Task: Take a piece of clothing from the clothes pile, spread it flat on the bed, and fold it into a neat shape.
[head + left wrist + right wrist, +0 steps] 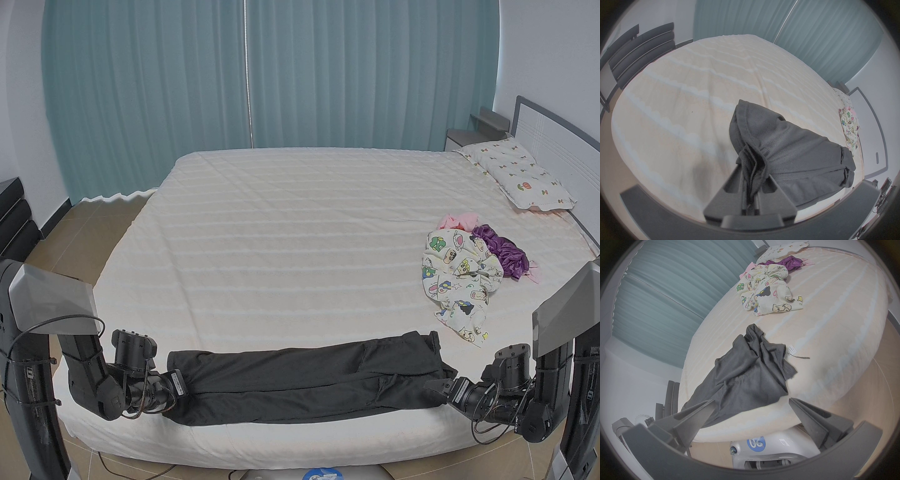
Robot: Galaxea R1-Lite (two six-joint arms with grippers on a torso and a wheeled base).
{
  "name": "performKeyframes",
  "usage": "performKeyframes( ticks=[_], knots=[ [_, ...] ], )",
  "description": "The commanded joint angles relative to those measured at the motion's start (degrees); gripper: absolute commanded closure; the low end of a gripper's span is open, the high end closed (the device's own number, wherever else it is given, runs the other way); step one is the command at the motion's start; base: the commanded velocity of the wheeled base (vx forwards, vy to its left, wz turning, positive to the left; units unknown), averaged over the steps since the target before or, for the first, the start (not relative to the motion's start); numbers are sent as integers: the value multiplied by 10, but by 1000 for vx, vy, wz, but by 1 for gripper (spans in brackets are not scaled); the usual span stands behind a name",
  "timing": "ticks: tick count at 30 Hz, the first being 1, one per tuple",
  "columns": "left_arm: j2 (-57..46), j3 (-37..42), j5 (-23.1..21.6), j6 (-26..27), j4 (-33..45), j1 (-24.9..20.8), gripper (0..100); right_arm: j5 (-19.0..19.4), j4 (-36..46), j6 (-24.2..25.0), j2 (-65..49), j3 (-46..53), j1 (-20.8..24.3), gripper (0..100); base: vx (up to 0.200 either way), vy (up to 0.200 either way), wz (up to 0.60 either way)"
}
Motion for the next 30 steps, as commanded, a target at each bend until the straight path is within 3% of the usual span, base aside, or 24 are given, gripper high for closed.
performKeyframes(
  ticks=[1, 16, 30],
  knots=[
    [-2, 0, 0, 0, 0, 2, 100, 0, -10, 0, 1, 7, 0, 0, 0, 0, 0],
    [-19, -25, 13, -27, 0, 3, 100, 0, -10, 0, -2, 5, 0, 0, 0, 0, 0],
    [-43, -35, 58, -38, 12, -58, 100, -1, -10, 1, -3, 5, -4, 0, 0, -200, 0]
  ],
)
